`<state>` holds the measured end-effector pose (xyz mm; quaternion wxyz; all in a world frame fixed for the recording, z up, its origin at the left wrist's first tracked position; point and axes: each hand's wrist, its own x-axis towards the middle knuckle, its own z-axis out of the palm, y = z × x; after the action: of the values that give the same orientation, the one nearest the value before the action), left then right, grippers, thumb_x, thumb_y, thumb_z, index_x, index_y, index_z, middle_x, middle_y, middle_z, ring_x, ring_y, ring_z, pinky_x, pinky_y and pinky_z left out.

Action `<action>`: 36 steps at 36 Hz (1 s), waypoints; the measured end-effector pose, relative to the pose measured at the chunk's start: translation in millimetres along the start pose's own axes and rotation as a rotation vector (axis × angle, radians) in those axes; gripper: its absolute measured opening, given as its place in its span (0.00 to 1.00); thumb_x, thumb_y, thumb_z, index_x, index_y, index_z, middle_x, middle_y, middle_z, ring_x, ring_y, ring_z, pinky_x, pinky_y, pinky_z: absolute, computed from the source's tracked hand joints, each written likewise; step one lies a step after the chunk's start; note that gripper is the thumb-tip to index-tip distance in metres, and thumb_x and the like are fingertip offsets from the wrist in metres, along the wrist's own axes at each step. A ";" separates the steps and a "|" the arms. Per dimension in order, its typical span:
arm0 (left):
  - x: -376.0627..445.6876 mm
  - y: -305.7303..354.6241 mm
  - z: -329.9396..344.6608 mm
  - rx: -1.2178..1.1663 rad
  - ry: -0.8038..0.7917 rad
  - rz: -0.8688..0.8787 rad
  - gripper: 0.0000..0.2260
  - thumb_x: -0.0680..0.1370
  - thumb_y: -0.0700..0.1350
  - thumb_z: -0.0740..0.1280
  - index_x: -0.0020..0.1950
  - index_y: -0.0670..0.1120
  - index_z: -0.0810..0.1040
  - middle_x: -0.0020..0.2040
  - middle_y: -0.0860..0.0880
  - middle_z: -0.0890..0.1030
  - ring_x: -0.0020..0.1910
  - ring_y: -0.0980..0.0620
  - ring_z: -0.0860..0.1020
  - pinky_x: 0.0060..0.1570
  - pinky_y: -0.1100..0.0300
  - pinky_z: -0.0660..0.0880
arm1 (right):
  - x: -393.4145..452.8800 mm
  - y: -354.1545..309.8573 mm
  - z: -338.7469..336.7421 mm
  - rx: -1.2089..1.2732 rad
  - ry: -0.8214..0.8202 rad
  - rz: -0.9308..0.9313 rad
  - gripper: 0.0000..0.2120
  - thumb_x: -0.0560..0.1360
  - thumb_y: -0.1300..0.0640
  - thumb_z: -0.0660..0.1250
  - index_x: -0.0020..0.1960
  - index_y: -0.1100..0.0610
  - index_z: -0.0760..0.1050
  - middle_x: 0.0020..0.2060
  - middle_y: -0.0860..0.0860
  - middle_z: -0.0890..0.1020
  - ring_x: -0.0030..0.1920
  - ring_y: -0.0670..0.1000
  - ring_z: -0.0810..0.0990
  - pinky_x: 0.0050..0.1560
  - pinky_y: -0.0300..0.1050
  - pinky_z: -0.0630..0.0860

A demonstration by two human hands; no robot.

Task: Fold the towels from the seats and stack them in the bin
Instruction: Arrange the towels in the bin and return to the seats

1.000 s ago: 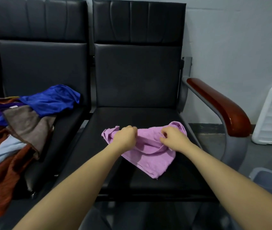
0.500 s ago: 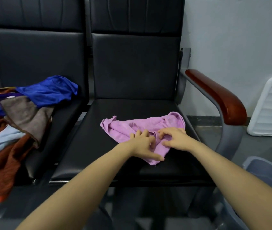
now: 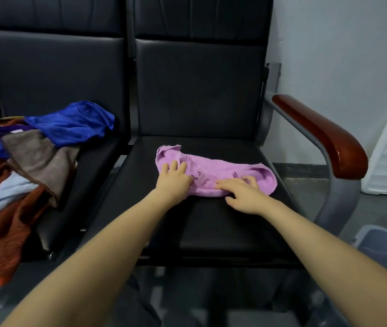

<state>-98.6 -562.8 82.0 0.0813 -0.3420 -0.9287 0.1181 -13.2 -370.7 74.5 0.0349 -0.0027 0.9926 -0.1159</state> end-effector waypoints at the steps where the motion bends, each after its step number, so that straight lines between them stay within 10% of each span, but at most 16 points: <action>1: 0.3 -5.2 2.2 0.011 0.004 -0.014 0.16 0.79 0.51 0.61 0.67 0.52 0.73 0.69 0.45 0.65 0.66 0.41 0.63 0.64 0.49 0.60 | 1.6 -2.3 -0.5 -0.070 0.064 -0.008 0.18 0.77 0.57 0.59 0.65 0.47 0.71 0.68 0.43 0.71 0.70 0.49 0.63 0.69 0.51 0.49; 6: -3.0 -9.9 4.8 -0.218 -0.034 -0.085 0.14 0.79 0.50 0.59 0.58 0.44 0.76 0.60 0.45 0.74 0.57 0.46 0.73 0.57 0.54 0.66 | 9.2 1.7 -1.6 -0.294 0.251 0.044 0.06 0.77 0.57 0.59 0.51 0.52 0.73 0.56 0.48 0.76 0.61 0.51 0.69 0.64 0.49 0.54; 13: -15.4 -2.1 11.2 -0.300 -0.027 -0.101 0.30 0.72 0.69 0.60 0.60 0.45 0.70 0.57 0.46 0.73 0.56 0.45 0.73 0.51 0.52 0.71 | 11.2 7.3 -5.8 0.198 0.483 0.210 0.06 0.80 0.57 0.57 0.50 0.54 0.73 0.46 0.49 0.79 0.50 0.51 0.75 0.51 0.44 0.64; 17: -13.2 -0.8 0.1 -0.274 0.007 -0.131 0.09 0.79 0.44 0.60 0.56 0.42 0.73 0.55 0.44 0.76 0.51 0.44 0.76 0.44 0.55 0.70 | 8.1 -0.8 -18.9 0.434 0.497 0.188 0.08 0.82 0.57 0.53 0.50 0.54 0.71 0.40 0.51 0.77 0.34 0.46 0.74 0.33 0.41 0.67; 23: -6.6 -13.1 -23.5 -0.489 0.207 -0.327 0.13 0.78 0.35 0.56 0.62 0.39 0.68 0.59 0.42 0.73 0.56 0.42 0.74 0.45 0.54 0.68 | -0.1 -10.4 -44.7 0.182 0.432 0.152 0.07 0.82 0.51 0.55 0.53 0.54 0.67 0.43 0.52 0.78 0.43 0.51 0.78 0.44 0.46 0.74; 36: 19.0 -47.3 -105.8 -0.150 0.489 -0.301 0.08 0.76 0.34 0.58 0.54 0.42 0.68 0.50 0.42 0.76 0.48 0.42 0.74 0.41 0.55 0.63 | -14.0 -8.3 -101.3 -0.189 0.557 0.088 0.10 0.79 0.61 0.56 0.55 0.59 0.74 0.51 0.54 0.75 0.51 0.55 0.75 0.51 0.49 0.72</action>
<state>-117.5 -567.9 197.8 0.2937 -0.2236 -0.9280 -0.0500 -6.3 -355.3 175.6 -0.2344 0.0692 0.9695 -0.0178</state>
